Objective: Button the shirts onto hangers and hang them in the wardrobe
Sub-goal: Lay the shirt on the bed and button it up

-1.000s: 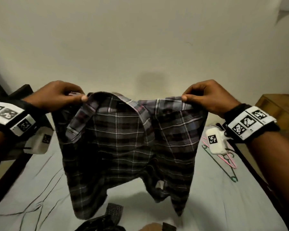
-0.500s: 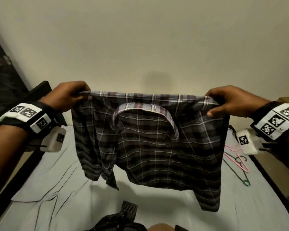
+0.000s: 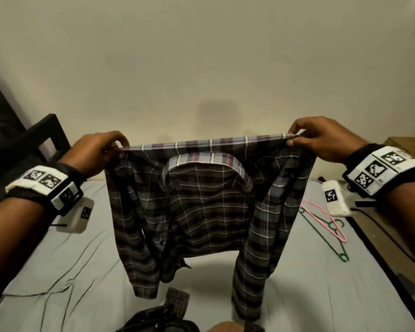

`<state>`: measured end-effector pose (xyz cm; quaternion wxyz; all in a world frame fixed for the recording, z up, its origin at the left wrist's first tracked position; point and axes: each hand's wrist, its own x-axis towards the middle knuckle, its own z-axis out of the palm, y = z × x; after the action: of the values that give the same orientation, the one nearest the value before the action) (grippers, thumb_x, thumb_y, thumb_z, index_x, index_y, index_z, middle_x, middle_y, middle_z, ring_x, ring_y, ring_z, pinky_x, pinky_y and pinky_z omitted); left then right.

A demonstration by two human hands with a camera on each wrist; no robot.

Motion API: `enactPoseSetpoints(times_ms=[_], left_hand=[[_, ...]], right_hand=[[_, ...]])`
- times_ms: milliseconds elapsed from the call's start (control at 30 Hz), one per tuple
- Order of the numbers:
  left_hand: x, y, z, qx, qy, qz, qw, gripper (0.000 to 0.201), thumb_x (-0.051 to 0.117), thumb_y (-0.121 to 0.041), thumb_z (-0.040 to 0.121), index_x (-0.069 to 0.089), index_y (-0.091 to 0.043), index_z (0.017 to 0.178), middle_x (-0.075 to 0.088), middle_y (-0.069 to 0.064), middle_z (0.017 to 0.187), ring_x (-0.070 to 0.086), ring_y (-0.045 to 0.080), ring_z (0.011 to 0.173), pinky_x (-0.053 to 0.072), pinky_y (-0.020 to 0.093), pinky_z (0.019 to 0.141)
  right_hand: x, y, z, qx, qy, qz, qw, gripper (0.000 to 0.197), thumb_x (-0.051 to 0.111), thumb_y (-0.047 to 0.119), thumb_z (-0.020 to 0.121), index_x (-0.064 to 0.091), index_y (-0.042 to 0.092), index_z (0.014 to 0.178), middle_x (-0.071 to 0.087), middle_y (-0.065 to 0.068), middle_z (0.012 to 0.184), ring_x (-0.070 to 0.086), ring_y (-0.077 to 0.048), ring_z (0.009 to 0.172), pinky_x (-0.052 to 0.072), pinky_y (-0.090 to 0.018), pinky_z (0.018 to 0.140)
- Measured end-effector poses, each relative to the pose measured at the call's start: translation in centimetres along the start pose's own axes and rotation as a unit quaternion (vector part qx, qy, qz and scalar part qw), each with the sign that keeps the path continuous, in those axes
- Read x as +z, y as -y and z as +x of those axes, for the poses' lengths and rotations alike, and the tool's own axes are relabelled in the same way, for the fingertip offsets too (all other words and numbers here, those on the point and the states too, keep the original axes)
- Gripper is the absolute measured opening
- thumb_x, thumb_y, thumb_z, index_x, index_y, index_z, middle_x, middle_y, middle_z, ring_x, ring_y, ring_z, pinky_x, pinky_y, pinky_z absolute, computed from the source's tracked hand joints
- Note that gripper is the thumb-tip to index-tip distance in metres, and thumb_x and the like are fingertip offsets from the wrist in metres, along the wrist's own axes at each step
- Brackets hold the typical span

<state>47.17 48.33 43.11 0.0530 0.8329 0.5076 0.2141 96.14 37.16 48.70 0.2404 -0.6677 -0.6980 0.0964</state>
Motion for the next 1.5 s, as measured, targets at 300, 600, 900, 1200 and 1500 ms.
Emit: enactPoseSetpoints(times_ms=[300, 600, 900, 1200, 1500], left_hand=[[1.1, -0.8, 1.1, -0.042, -0.055, -0.069, 0.995, 0.015, 0.061, -0.005, 0.096, 0.068, -0.017, 0.103, 0.07, 0.01, 0.097, 0.064, 0.033, 0.093, 0.046, 0.038, 0.078], [1.8, -0.8, 1.2, 0.063, 0.09, 0.02, 0.994, 0.032, 0.074, -0.033, 0.09, 0.042, -0.033, 0.094, 0.055, -0.011, 0.083, 0.055, 0.015, 0.071, 0.04, 0.033, 0.058], [2.4, -1.5, 2.0, 0.024, 0.061, -0.044, 0.997, 0.016, 0.075, -0.02, 0.087, 0.064, -0.019, 0.099, 0.068, 0.007, 0.086, 0.063, 0.03, 0.081, 0.048, 0.041, 0.069], [7.0, -3.7, 0.2, -0.065, 0.141, 0.002, 0.988, 0.013, 0.06, -0.017, 0.096, 0.048, -0.014, 0.1, 0.058, 0.017, 0.089, 0.054, 0.034, 0.081, 0.036, 0.037, 0.065], [5.5, -4.9, -3.0, -0.056, 0.053, 0.043, 0.996, 0.014, 0.061, -0.017, 0.097, 0.071, -0.012, 0.107, 0.07, 0.021, 0.104, 0.063, 0.044, 0.095, 0.042, 0.041, 0.071]], right_hand=[[0.9, -0.9, 0.4, 0.067, -0.002, -0.134, 0.989, 0.013, 0.072, 0.012, 0.086, 0.07, 0.024, 0.081, 0.066, 0.0, 0.079, 0.061, -0.022, 0.082, 0.036, -0.028, 0.067], [-0.1, -1.8, 1.0, 0.124, -0.106, -0.112, 0.98, 0.008, 0.067, 0.011, 0.086, 0.071, 0.01, 0.093, 0.07, -0.015, 0.097, 0.06, -0.029, 0.089, 0.038, -0.029, 0.072], [-0.6, -1.3, 0.8, 0.165, -0.141, -0.067, 0.974, 0.021, 0.052, 0.015, 0.091, 0.072, 0.011, 0.091, 0.061, -0.013, 0.079, 0.058, -0.032, 0.079, 0.042, -0.033, 0.069], [0.4, -5.6, -0.8, 0.205, -0.156, 0.027, 0.966, 0.027, 0.057, 0.037, 0.071, 0.072, 0.016, 0.077, 0.069, -0.023, 0.081, 0.068, -0.038, 0.078, 0.057, -0.054, 0.078], [-0.2, -6.1, -4.6, 0.183, -0.097, -0.042, 0.978, 0.029, 0.061, 0.03, 0.095, 0.068, 0.007, 0.078, 0.061, -0.016, 0.071, 0.06, -0.033, 0.075, 0.036, -0.03, 0.065]])
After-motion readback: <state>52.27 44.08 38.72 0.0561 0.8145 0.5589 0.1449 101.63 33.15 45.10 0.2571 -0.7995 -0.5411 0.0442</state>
